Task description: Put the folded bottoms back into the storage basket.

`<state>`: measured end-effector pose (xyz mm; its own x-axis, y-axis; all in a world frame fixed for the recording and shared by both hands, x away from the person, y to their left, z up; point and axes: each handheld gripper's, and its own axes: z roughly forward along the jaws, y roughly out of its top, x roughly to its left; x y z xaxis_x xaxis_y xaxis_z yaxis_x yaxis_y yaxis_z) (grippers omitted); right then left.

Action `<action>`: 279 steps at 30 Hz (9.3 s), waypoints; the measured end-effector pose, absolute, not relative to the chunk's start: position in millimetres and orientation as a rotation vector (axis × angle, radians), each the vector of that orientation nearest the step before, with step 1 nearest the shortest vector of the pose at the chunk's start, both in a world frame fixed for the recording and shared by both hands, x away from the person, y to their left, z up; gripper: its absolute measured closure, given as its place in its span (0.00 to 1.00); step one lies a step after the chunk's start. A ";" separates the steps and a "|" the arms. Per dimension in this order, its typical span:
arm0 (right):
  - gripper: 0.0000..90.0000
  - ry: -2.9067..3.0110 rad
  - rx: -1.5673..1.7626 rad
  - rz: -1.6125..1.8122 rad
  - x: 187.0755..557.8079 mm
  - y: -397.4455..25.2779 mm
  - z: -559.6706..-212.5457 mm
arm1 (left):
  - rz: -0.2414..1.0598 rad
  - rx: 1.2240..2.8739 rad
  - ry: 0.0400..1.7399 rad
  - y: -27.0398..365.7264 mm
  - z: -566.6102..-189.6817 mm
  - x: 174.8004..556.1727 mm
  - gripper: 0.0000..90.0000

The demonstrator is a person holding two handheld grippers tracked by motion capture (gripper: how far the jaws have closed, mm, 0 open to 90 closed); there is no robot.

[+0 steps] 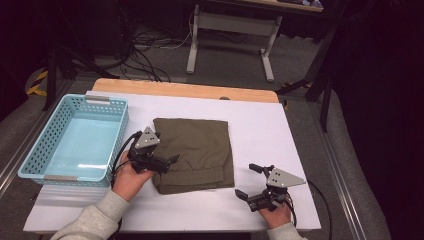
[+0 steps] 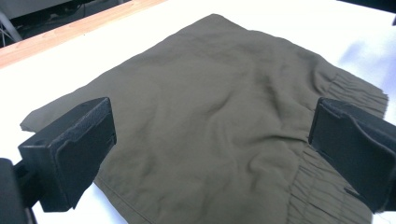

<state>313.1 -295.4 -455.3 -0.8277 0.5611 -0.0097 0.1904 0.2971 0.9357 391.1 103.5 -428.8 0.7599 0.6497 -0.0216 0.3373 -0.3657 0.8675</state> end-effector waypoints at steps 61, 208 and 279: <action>0.00 2.248 0.671 1.547 313.5 -295.2 -455.6 | 0.372 2.196 1.078 96.1 -465.1 450.2 0.05; 0.00 2.262 0.676 1.533 314.0 -294.6 -456.4 | 0.437 1.795 0.788 130.8 -289.1 365.0 0.91; 0.00 2.267 0.684 1.515 314.4 -293.6 -457.0 | 0.477 1.761 1.016 273.8 -261.1 332.7 0.91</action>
<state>314.4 -293.6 -457.0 -0.8309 0.5564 -0.0065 0.2068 0.3196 0.9247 332.7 273.8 -261.1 0.5681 0.8118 -0.1351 0.4153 -0.1411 0.8987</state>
